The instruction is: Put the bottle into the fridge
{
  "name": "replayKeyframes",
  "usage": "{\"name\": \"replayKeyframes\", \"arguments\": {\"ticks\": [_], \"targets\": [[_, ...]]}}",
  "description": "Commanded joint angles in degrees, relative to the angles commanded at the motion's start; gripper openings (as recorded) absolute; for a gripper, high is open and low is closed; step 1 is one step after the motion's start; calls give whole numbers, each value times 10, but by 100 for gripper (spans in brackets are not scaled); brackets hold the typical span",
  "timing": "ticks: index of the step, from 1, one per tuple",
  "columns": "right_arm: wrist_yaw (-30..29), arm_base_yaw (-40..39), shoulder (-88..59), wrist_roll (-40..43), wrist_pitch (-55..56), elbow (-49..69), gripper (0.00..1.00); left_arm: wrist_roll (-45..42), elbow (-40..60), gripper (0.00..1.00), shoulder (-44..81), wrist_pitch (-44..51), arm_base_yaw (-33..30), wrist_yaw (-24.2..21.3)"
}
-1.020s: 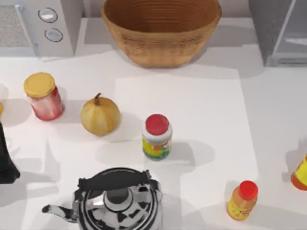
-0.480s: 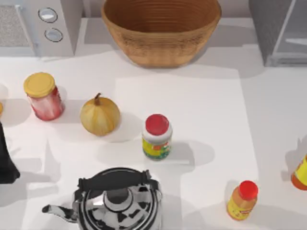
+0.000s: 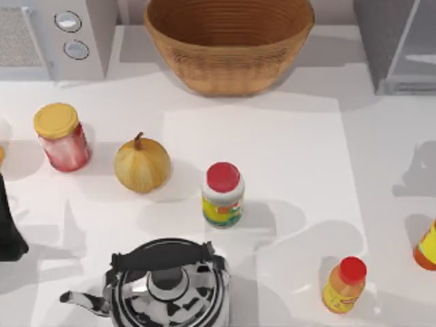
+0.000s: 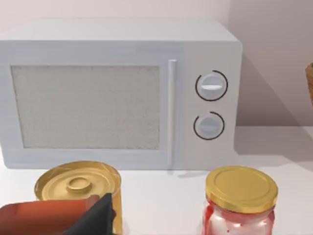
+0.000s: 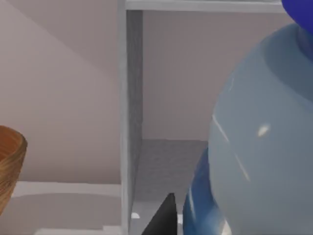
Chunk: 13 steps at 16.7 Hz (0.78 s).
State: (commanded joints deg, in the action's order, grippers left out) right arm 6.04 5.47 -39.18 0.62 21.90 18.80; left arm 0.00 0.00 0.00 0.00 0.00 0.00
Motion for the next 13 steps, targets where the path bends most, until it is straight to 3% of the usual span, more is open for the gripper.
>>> {"name": "replayKeyframes", "arguments": {"ticks": [8,13], "targets": [[44,70,-536,8,274,243,1,0,0,100,0,0,0,0],[72,93,-744,-2,386,343,1,0,0,100,0,0,0,0]]}}
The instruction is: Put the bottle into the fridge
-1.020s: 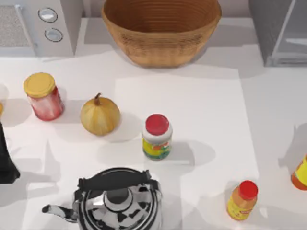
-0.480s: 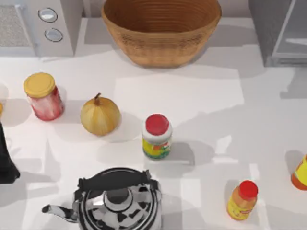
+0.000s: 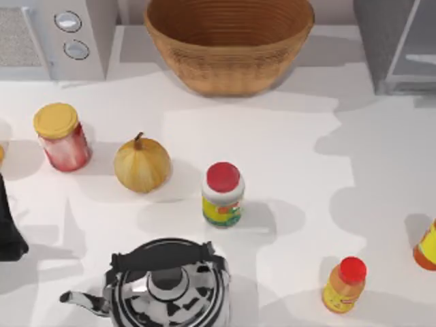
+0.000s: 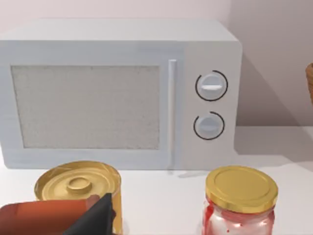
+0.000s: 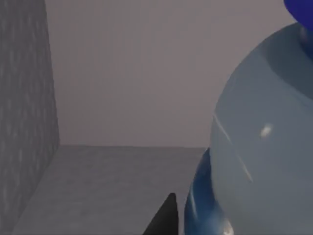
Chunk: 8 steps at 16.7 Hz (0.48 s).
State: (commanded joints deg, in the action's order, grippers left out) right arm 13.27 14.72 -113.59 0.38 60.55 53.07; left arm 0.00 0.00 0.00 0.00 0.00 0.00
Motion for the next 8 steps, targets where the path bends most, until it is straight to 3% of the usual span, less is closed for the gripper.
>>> {"name": "replayKeyframes", "arguments": {"ticks": [8], "targets": [[14,13,-74,-11,41,33,1,0,0,100,0,0,0,0]]}}
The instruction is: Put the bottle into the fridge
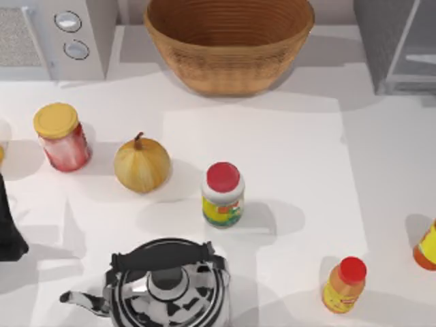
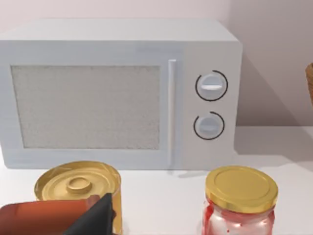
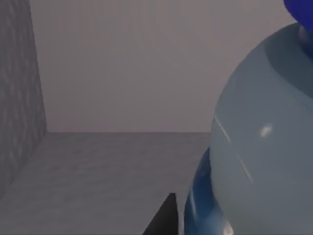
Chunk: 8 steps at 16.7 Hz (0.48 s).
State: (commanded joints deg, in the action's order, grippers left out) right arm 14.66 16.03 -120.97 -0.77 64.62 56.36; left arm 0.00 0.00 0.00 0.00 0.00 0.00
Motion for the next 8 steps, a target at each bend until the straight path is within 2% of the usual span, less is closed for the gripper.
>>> {"name": "replayKeyframes", "arguments": {"ticks": [4,8], "targets": [[-1,-5,-7,0,-6,5,1,0,0,100,0,0,0,0],[-10,-12,-57,0,-46,93,1,0,0,100,0,0,0,0]]}}
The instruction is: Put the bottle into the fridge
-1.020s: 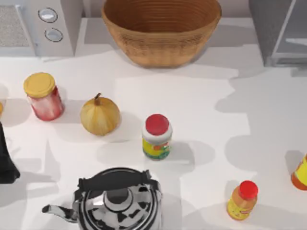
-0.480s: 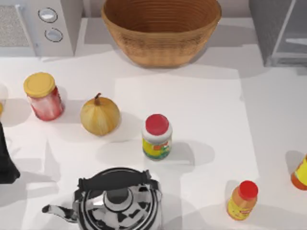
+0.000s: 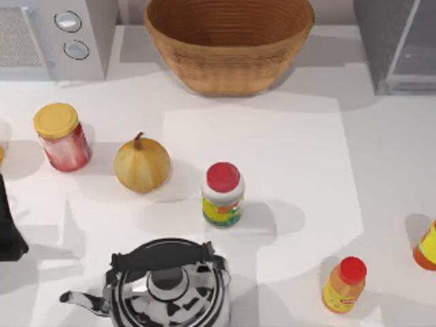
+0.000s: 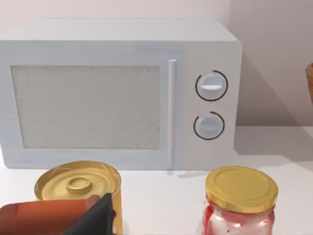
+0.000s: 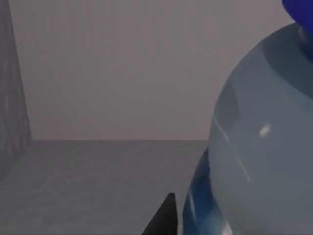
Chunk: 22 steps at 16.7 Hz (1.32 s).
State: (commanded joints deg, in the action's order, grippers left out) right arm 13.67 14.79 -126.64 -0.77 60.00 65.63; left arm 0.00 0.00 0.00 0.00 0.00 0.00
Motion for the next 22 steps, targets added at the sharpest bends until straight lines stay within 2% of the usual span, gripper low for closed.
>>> {"name": "replayKeyframes", "arguments": {"ticks": [6,12,22], "targets": [[-18,-16,-84,1,-80,174,1,0,0,100,0,0,0,0],[-21,-19,-95,1,-95,195,1,0,0,100,0,0,0,0],[-21,-19,-95,1,-95,195,76,0,0,100,0,0,0,0]]}}
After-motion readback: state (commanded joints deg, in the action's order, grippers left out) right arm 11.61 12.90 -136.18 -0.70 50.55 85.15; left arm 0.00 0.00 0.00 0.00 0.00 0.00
